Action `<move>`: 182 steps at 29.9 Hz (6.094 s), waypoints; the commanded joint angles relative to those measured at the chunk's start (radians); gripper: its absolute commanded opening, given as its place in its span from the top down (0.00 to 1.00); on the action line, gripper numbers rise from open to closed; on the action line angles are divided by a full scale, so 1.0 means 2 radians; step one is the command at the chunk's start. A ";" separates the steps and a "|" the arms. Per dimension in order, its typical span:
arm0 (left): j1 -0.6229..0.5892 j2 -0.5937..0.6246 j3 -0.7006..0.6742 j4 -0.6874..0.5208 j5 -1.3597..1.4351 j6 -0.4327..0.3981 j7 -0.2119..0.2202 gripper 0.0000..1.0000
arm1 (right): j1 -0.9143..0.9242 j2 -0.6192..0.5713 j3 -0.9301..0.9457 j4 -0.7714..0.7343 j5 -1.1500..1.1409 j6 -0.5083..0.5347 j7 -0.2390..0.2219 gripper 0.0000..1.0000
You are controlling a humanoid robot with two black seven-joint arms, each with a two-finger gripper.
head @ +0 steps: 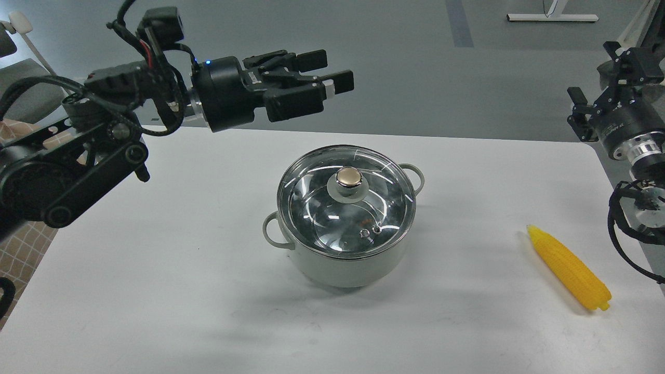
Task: Open pot and put corn in
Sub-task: 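Lower the left gripper onto the brass knob of the glass lid, then close the left gripper on the lid knob, then lift the glass lid off the pot and swing it aside, then lower the glass lid onto the table beside the pot, then open the left gripper, raise it away from the lid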
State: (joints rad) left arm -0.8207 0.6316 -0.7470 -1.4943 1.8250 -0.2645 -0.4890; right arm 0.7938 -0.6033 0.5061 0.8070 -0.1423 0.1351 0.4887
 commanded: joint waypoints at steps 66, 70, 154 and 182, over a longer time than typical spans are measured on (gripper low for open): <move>0.089 -0.086 0.081 0.097 0.178 0.105 0.000 0.52 | -0.029 -0.004 0.002 0.001 0.000 0.000 0.000 0.00; 0.089 -0.088 0.081 0.097 0.178 0.105 0.000 0.68 | -0.029 -0.004 0.002 0.001 0.000 0.000 0.000 0.00; 0.298 0.037 0.082 0.322 0.007 0.377 0.000 0.62 | -0.036 -0.004 0.001 0.001 -0.001 0.002 0.000 0.00; 0.191 0.173 0.067 0.129 -0.330 0.294 0.000 0.14 | -0.036 -0.077 -0.001 0.089 -0.198 0.005 0.000 0.00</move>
State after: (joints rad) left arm -0.3765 0.9491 -0.6091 -1.1812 1.3435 0.4198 -0.4886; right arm 0.7268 -0.7059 0.5059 0.9130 -0.3960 0.1461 0.4887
